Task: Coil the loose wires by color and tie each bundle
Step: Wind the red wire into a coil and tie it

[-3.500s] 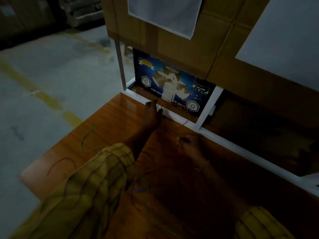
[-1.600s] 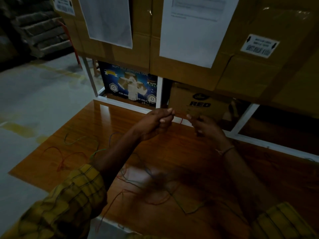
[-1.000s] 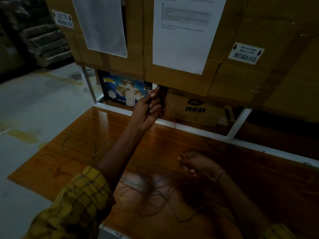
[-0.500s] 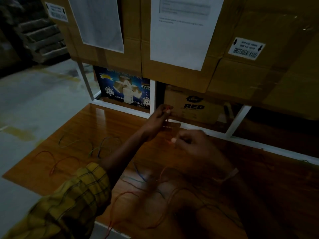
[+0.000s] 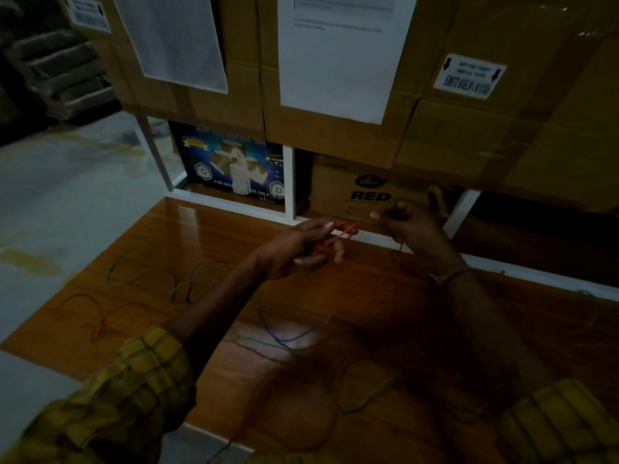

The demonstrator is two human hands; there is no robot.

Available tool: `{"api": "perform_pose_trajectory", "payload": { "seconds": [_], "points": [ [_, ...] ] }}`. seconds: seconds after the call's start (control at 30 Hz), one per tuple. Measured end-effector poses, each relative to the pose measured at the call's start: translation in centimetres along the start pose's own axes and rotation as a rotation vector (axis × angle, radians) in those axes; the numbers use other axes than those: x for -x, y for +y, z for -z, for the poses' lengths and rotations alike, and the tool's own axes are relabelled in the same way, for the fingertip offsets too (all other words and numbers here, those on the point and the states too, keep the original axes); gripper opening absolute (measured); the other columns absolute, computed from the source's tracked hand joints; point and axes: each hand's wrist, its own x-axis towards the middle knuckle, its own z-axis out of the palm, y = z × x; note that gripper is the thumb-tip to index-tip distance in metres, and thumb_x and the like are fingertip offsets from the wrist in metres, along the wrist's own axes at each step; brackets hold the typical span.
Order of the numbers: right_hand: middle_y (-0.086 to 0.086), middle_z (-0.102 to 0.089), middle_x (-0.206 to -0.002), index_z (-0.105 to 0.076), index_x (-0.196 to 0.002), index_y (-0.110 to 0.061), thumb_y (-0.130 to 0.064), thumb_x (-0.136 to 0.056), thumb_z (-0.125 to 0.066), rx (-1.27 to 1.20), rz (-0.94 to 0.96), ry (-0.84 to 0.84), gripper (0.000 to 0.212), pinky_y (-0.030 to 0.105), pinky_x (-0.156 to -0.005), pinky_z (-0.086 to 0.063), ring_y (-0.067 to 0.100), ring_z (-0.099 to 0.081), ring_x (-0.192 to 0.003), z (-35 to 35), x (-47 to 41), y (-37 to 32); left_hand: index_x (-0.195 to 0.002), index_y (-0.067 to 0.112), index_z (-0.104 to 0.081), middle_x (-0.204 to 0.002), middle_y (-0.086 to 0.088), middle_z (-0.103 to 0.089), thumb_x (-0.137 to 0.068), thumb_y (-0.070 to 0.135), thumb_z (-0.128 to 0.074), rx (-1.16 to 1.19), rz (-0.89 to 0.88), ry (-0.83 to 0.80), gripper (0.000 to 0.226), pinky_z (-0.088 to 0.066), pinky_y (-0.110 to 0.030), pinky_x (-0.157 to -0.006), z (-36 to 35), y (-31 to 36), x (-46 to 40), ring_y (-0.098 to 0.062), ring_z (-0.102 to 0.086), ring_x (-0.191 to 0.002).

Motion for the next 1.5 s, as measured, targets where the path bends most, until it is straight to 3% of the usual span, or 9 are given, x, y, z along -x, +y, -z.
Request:
{"api": "perform_pose_trajectory", "payload": {
  "seconds": [0.17,0.47,0.57,0.7,0.8,0.9,1.1,1.23,1.5],
  "points": [
    [0.000,-0.062,-0.079,-0.072,-0.100,-0.017,-0.026,-0.098,-0.066,-0.077,-0.078,-0.001,0.010,0.020,-0.046,-0.035,0.008,-0.046,-0.057,-2.5,0.4,2.2,-0.148,-0.004,-0.042,-0.091,-0.007,-0.062,-0.116,0.023,-0.033,0.345,-0.054,-0.036,0.043,-0.030,-0.016,-0.040,-0.2,0.2,-0.3,-0.004,-0.039,-0.043],
    [0.007,-0.069,-0.086,-0.060,-0.136,-0.027,-0.040,-0.108,-0.044,-0.113,-0.332,-0.380,0.035,0.023,-0.042,-0.042,0.011,-0.051,-0.049,-6.6,5.5,4.3,-0.143,0.001,-0.059,-0.085,-0.002,-0.061,-0.115,0.028,-0.033,0.585,-0.207,0.276,0.047,-0.030,-0.015,-0.041,-0.6,0.8,-2.2,-0.005,-0.042,-0.048],
    [0.015,-0.069,-0.085,-0.050,-0.141,-0.033,-0.030,-0.110,-0.042,-0.165,-0.400,-0.545,0.033,0.023,-0.039,-0.043,0.014,-0.052,-0.045,-7.5,7.3,4.2,-0.159,0.003,-0.035,-0.116,-0.009,-0.077,-0.116,0.027,-0.035,0.639,-0.272,0.335,0.050,-0.045,-0.015,-0.045,-1.0,0.7,-2.8,-0.008,-0.067,-0.065],
    [0.016,-0.071,-0.091,-0.053,-0.130,-0.030,-0.031,-0.108,-0.046,-0.026,-0.419,-0.718,0.022,0.028,-0.048,-0.048,0.023,-0.057,-0.053,-7.4,9.3,4.0,-0.158,0.007,-0.033,-0.145,-0.007,-0.066,-0.116,0.024,-0.035,0.471,-0.302,0.490,0.045,-0.067,-0.036,-0.079,-1.1,0.8,-3.8,-0.037,-0.074,-0.113],
    [0.011,-0.076,-0.102,-0.062,-0.127,-0.030,-0.032,-0.100,-0.062,0.162,-0.290,-0.816,0.027,0.053,-0.076,-0.057,0.045,-0.069,-0.087,-5.9,9.5,3.3,-0.141,0.018,-0.046,-0.151,-0.003,-0.060,-0.117,0.031,-0.031,0.149,-0.275,0.529,0.031,-0.055,-0.064,-0.103,-1.2,0.3,-3.6,-0.040,-0.073,-0.114],
    [0.008,-0.078,-0.093,-0.061,-0.131,-0.022,-0.017,-0.098,-0.067,0.269,-0.200,-0.863,0.033,0.031,-0.069,-0.059,0.024,-0.075,-0.081,-3.5,9.0,0.1,-0.148,0.021,-0.039,-0.160,-0.003,-0.049,-0.116,0.042,-0.030,-0.268,-0.204,0.472,0.039,-0.059,-0.060,-0.099,-0.9,-1.1,-3.0,-0.034,-0.074,-0.113],
    [0.020,-0.061,-0.072,-0.067,-0.117,-0.004,-0.011,-0.094,-0.062,-0.091,-0.146,-0.611,0.025,0.020,-0.053,-0.054,0.028,-0.064,-0.067,1.4,7.6,-3.1,-0.148,0.022,-0.042,-0.144,-0.003,-0.058,-0.116,0.045,-0.026,-0.734,-0.074,0.245,0.042,-0.061,-0.034,-0.075,-0.5,-2.4,-1.3,-0.018,-0.073,-0.097],
    [0.001,-0.048,-0.060,-0.064,-0.112,-0.001,-0.015,-0.097,-0.059,-0.385,-0.211,-0.492,0.021,0.022,-0.048,-0.050,0.006,-0.041,-0.038,2.7,4.9,-0.8,-0.150,0.026,-0.044,-0.123,-0.013,-0.070,-0.115,0.045,-0.031,-0.562,0.039,0.147,0.041,-0.051,-0.031,-0.062,-1.1,-2.0,-0.7,-0.016,-0.067,-0.071],
    [-0.003,-0.057,-0.072,-0.069,-0.090,-0.020,-0.017,-0.098,-0.065,-0.196,-0.186,-0.158,0.010,0.022,-0.056,-0.043,0.008,-0.051,-0.061,1.0,1.1,1.9,-0.150,0.006,-0.048,-0.116,-0.018,-0.068,-0.116,0.029,-0.029,-0.066,0.033,-0.084,0.045,-0.027,-0.020,-0.043,-1.4,-0.8,-0.2,-0.009,-0.038,-0.051]
  ]
}}
